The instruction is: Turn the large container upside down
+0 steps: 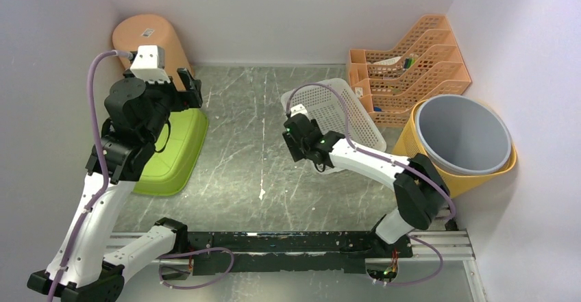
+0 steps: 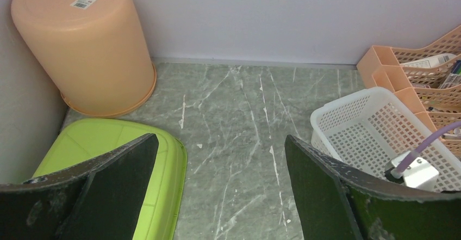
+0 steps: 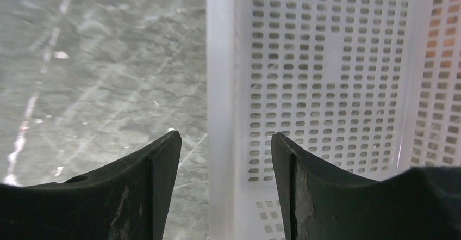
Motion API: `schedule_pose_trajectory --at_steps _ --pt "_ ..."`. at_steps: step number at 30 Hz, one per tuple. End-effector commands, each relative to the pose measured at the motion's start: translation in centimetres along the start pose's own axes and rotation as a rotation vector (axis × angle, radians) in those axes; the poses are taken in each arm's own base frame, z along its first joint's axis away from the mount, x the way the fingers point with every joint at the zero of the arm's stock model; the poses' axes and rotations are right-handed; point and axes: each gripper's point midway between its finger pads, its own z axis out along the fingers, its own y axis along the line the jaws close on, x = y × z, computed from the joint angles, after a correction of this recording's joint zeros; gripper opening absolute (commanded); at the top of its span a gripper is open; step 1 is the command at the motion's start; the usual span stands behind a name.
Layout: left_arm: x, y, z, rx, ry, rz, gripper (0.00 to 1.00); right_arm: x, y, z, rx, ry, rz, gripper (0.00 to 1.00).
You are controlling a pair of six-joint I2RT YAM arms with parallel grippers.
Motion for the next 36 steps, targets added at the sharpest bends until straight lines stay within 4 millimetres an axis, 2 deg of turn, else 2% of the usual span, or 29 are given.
schedule_pose_trajectory --at_steps 1,4,5,6,8,11,12,15,17,22,27,30,32,36 --pt "-0.5 -0.3 -0.1 0.017 -0.028 -0.012 0.99 2.8 -1.5 1.4 0.111 0.07 0.0 0.61" --pt "-0.4 -0.3 -0.1 0.017 -0.026 -0.011 0.99 3.5 -1.2 1.7 0.102 0.087 0.011 0.51" --pt "-0.4 -0.3 -0.1 0.016 -0.024 -0.011 0.99 3.4 -1.2 1.7 0.1 0.086 0.019 0.45" --pt "-0.4 -0.3 -0.1 0.015 -0.024 -0.01 0.99 3.3 -1.1 1.6 0.097 0.079 0.025 0.35" --pt "-0.5 -0.3 -0.1 0.014 -0.025 -0.01 0.99 2.9 -1.1 1.3 0.09 0.066 0.037 0.24" --pt "-0.7 -0.3 -0.2 0.017 -0.03 -0.014 0.99 1.6 -0.6 0.8 0.066 0.035 0.052 0.03" --pt "-0.8 -0.3 -0.3 0.016 -0.033 -0.016 0.99 0.9 -0.3 0.6 0.048 0.022 0.062 0.0" --pt "-1.1 -0.2 -0.5 0.013 -0.039 -0.015 0.99 -2.0 1.9 -0.4 -0.071 -0.049 0.107 0.0" --pt "-1.6 -0.1 -0.7 0.011 -0.045 -0.012 0.99 -5.0 3.9 -1.8 -0.19 -0.127 0.157 0.0" --pt "-3.1 -0.2 -1.4 0.015 -0.067 -0.008 0.98 -13.1 8.5 -6.7 -0.514 -0.354 0.315 0.0" --pt "-4.2 -0.2 -2.1 0.019 -0.086 -0.01 0.98 -18.5 11.8 -11.1 -0.82 -0.514 0.509 0.0" --pt "-4.6 0.0 -2.5 0.013 -0.093 -0.008 0.98 -20.4 13.8 -12.8 -1.019 -0.554 0.64 0.0" --pt "-5.0 0.2 -2.8 0.007 -0.097 -0.003 0.98 -21.2 15.0 -13.1 -1.13 -0.555 0.698 0.0" --pt "-6.0 0.4 -3.3 0.0 -0.112 0.005 0.98 -21.4 17.4 -11.0 -1.227 -0.505 0.756 0.0"
